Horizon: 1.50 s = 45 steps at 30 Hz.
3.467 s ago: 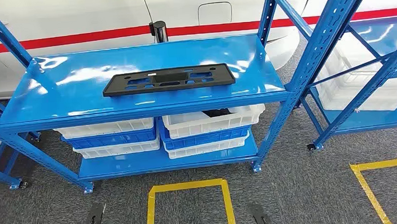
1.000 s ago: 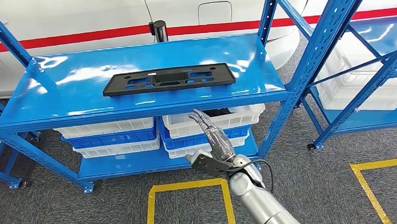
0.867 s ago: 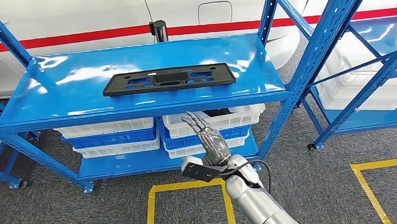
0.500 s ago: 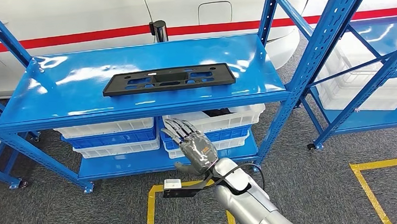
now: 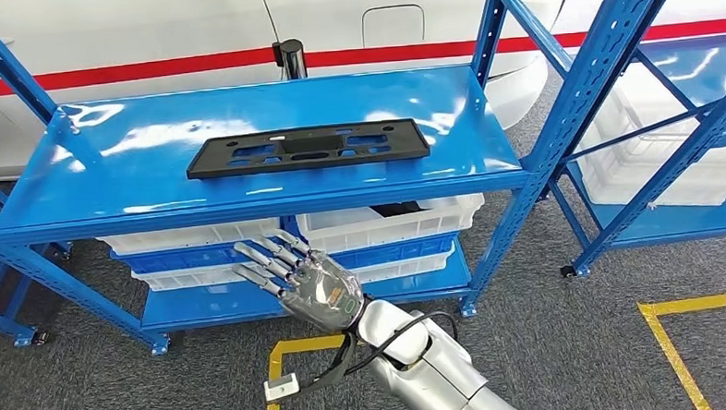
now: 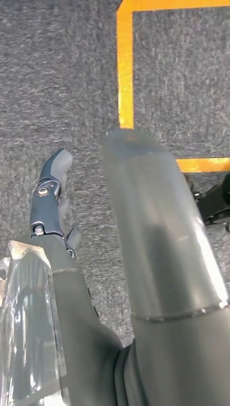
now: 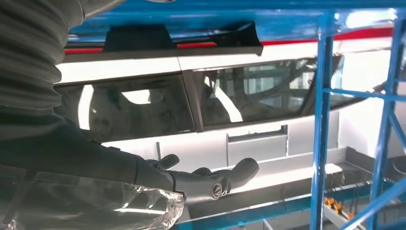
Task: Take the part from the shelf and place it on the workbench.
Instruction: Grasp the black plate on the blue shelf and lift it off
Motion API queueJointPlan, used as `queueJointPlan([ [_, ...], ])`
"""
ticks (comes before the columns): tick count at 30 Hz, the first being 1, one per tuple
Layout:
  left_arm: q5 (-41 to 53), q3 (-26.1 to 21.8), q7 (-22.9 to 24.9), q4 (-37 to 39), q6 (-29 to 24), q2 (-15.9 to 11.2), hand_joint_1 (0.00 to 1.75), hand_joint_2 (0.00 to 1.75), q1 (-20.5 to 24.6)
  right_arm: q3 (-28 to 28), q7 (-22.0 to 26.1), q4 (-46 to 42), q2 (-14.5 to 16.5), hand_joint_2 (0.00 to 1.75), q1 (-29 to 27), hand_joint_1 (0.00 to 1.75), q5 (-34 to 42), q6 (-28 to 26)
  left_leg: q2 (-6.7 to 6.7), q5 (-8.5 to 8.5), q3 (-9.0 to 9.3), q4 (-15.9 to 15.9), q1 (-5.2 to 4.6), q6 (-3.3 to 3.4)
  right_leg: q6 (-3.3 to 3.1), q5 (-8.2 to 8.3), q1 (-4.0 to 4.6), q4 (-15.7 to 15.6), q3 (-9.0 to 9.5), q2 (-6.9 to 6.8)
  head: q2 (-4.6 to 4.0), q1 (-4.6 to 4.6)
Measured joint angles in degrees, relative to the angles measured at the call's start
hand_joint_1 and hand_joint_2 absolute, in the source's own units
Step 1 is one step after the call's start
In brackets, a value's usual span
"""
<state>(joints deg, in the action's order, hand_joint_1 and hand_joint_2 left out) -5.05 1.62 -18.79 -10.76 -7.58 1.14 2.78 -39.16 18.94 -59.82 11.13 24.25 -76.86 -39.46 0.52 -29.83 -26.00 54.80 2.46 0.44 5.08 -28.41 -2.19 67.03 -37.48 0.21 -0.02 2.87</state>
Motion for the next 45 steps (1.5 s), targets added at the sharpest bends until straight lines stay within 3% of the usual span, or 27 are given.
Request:
queueJointPlan([
  [1,0.1,0.0,0.0,0.0,0.0,0.0,0.00,0.00,0.0,0.0,0.4,-0.2,0.0,1.75,0.0,0.00,0.3,0.0,0.09,-0.43,0.45,0.2,0.30,-0.63,0.65,1.53,-0.20,-3.7,1.14,-0.04,0.00,0.05],
  [2,0.1,0.0,0.0,0.0,-0.1,0.0,0.00,0.00,0.0,0.0,0.7,-0.4,0.0,1.75,0.0,0.00,0.5,-0.1,0.13,-0.88,0.64,0.4,0.42,-1.30,0.47,2.10,-0.21,-6.4,1.97,-0.26,0.00,0.15],
  [3,0.1,0.0,0.0,0.0,-0.1,0.0,0.00,0.00,0.1,0.0,0.9,-0.6,0.0,1.75,0.0,0.00,0.6,-0.1,0.11,-1.32,0.53,0.6,0.41,-1.90,-0.21,2.35,-0.15,-7.8,2.39,-0.42,0.00,0.15],
  [5,0.1,0.0,0.1,0.1,-0.1,0.0,0.00,0.00,0.1,0.0,1.0,-0.7,0.0,1.75,-0.2,0.00,0.7,-0.2,-0.05,-1.97,0.41,0.7,0.35,-2.72,-2.42,1.65,0.06,-7.5,2.46,-0.56,0.00,-0.15],
  [7,0.2,-0.1,0.1,0.2,-0.1,0.0,0.00,0.00,0.2,0.1,1.1,-0.8,0.3,1.75,-0.3,0.00,0.8,-0.2,-0.33,-1.74,-0.39,2.7,0.66,-3.10,-3.56,1.68,0.06,-7.4,3.05,-0.28,0.00,-0.65],
  [9,0.3,-0.1,0.1,0.2,-0.1,0.1,0.00,0.00,0.4,0.1,1.1,-0.9,0.6,1.75,-0.1,0.00,0.8,-0.3,-0.52,-1.96,-4.39,9.0,0.69,-3.13,-4.45,1.17,0.38,-7.7,3.93,-0.15,0.00,-0.94],
  [11,0.3,-0.1,0.2,0.2,-0.1,0.1,0.00,0.00,0.4,0.1,1.1,-0.9,0.8,1.75,0.0,0.00,0.9,-0.3,-0.55,-4.43,-10.21,16.5,0.26,-2.79,-5.36,0.46,0.94,-7.9,4.79,-0.06,0.00,-1.10],
  [13,0.3,-0.2,0.4,0.2,-0.2,0.2,0.00,0.00,0.2,0.1,1.1,-0.9,0.9,1.75,-0.1,0.00,0.9,-0.3,-0.53,-5.81,-14.30,19.1,-0.38,-2.03,-5.94,-0.43,1.70,-7.9,5.88,0.23,0.00,-1.15],
  [14,0.3,-0.2,0.4,0.2,-0.2,0.2,0.00,0.00,0.2,0.1,1.1,-0.9,1.0,1.75,-0.1,0.00,0.9,-0.3,-0.51,-4.70,-15.02,17.8,-0.81,-1.35,-6.12,-0.95,2.10,-7.9,6.59,0.36,0.00,-1.18],
  [16,0.3,-0.2,0.4,0.3,-0.2,0.1,0.00,0.00,0.1,0.1,1.1,-0.9,1.2,1.75,-0.2,0.00,1.0,-0.3,-0.41,1.15,-14.32,11.5,-2.12,0.88,-6.39,-2.05,2.68,-8.1,7.99,0.48,0.00,-1.21],
  [18,0.3,-0.2,0.5,0.4,-0.2,0.0,0.00,0.00,0.1,0.1,1.1,-0.8,1.4,1.75,-0.1,0.00,1.0,-0.3,0.21,5.01,-13.19,6.8,-3.46,2.90,-6.29,-3.05,3.08,-8.4,9.01,0.71,0.00,-1.11],
  [19,0.2,-0.3,0.5,0.4,-0.3,-0.1,0.00,0.00,0.1,0.1,1.1,-0.8,1.5,1.75,-0.1,0.00,1.1,-0.3,0.55,5.66,-12.67,5.5,-3.89,3.45,-6.12,-3.23,3.19,-8.4,9.51,0.84,0.00,-1.13],
  [22,0.1,-0.3,0.6,0.4,-0.3,0.0,0.00,0.00,0.1,0.0,1.1,-0.8,1.8,1.75,0.0,0.00,1.2,-0.5,0.82,5.60,-9.92,3.3,-3.81,3.62,-5.15,-2.90,3.46,-7.5,10.57,0.83,0.00,-1.38],
  [23,0.1,-0.3,0.6,0.4,-0.3,0.1,0.00,0.00,0.2,0.0,1.0,-0.9,1.8,1.75,0.1,0.00,1.2,-0.5,0.76,5.47,-8.88,2.9,-3.60,3.65,-4.89,-3.03,3.44,-5.8,9.83,0.73,0.00,-1.41],
  [24,0.2,-0.3,0.5,0.4,-0.2,0.3,0.00,0.00,0.2,0.0,1.0,-0.8,1.8,1.75,0.1,0.00,1.2,-0.6,0.75,5.22,-7.97,2.6,-3.37,3.62,-4.82,-3.63,3.36,-2.9,8.21,0.65,0.00,-1.42],
  [26,0.3,-0.3,0.4,0.4,-0.1,0.5,0.00,0.00,0.2,0.1,0.9,-0.8,1.7,1.75,0.0,0.00,1.2,-0.6,0.70,4.34,-7.07,2.4,-3.17,3.59,-4.59,-5.82,2.97,4.0,3.18,0.55,0.00,-1.40],
  [28,0.6,-0.3,0.2,0.4,0.0,0.6,0.00,0.00,0.0,0.1,0.9,-0.8,1.5,1.75,-0.3,0.00,1.2,-0.6,0.73,3.36,-6.21,2.5,-2.94,3.27,-3.94,-7.38,2.43,7.3,-0.98,0.49,0.00,-1.42],
  [29,0.8,-0.3,0.1,0.4,0.1,0.7,0.00,0.00,0.0,0.2,0.9,-0.7,1.3,1.75,-0.4,0.00,1.3,-0.6,0.78,2.80,-5.57,2.5,-2.78,3.06,-3.39,-6.81,2.14,6.2,-1.71,0.45,0.00,-1.42],
  [30,0.9,-0.3,0.0,0.4,0.3,0.8,0.00,0.00,-0.1,0.3,0.9,-0.7,1.3,1.75,-0.4,0.00,1.3,-0.6,0.84,2.17,-4.77,2.5,-2.60,2.80,-2.63,-5.08,1.90,3.3,-1.55,0.41,0.00,-1.42],
  [32,1.1,-0.3,-0.2,0.5,0.8,0.9,0.00,0.00,-0.1,0.6,0.9,-0.6,1.0,1.75,-0.4,0.00,1.6,-0.6,0.96,0.76,-3.29,2.6,-2.40,2.16,-1.41,0.53,1.57,-4.2,-0.26,0.22,0.00,-1.43],
  [33,1.2,-0.3,-0.3,0.5,1.0,0.9,0.00,0.00,-0.1,0.7,0.9,-0.5,0.8,1.75,-0.4,0.00,1.8,-0.6,0.99,0.11,-2.85,2.6,-2.41,1.79,-1.61,2.57,1.55,-6.8,0.45,0.07,0.00,-1.45],
  [34,1.3,-0.3,-0.4,0.5,1.2,0.9,0.00,0.00,-0.1,0.8,0.9,-0.4,0.6,1.75,-0.4,0.00,1.9,-0.6,0.99,-0.37,-2.56,2.6,-2.45,1.39,-2.27,3.86,1.56,-8.0,0.77,-0.06,0.00,-1.49],
  [36,1.5,-0.2,-0.5,0.5,1.4,0.8,0.00,0.00,0.0,0.9,1.0,-0.3,0.5,1.75,-0.3,0.00,2.1,-0.6,0.94,-0.55,-2.34,3.1,-2.44,0.73,-4.10,3.89,1.50,-8.3,1.53,-0.09,0.00,-1.57],
  [37,1.5,-0.2,-0.6,0.5,1.5,0.8,0.00,0.00,0.0,1.0,1.0,-0.3,0.5,1.75,-0.3,0.00,2.3,-0.6,0.76,-0.21,-2.80,4.3,-2.36,0.44,-4.65,3.85,1.36,-8.5,1.93,-0.03,0.00,-1.61],
  [39,1.7,-0.2,-0.6,0.5,1.7,0.8,0.00,0.00,0.2,1.0,1.1,-0.3,0.6,1.75,0.0,0.00,2.6,-0.6,0.27,0.23,-5.80,9.3,-2.19,-0.10,-5.55,3.29,1.08,-8.9,3.17,-0.01,0.00,-1.78],
  [42,1.7,-0.2,-0.5,0.5,1.9,0.8,0.00,0.00,0.4,1.0,1.0,-0.2,0.6,1.75,0.1,0.00,2.7,-0.6,-0.14,-0.69,-10.30,15.6,-1.96,-0.67,-6.06,2.52,1.11,-9.0,4.11,-0.08,0.00,-1.90],
  [45,1.7,-0.2,-0.5,0.5,1.9,0.8,0.00,0.00,0.4,1.0,1.0,-0.2,0.6,1.75,0.1,0.00,2.7,-0.6,-0.15,-0.91,-10.62,16.0,-1.94,-0.71,-6.07,2.45,1.11,-9.0,4.17,-0.07,0.00,-1.91],
])
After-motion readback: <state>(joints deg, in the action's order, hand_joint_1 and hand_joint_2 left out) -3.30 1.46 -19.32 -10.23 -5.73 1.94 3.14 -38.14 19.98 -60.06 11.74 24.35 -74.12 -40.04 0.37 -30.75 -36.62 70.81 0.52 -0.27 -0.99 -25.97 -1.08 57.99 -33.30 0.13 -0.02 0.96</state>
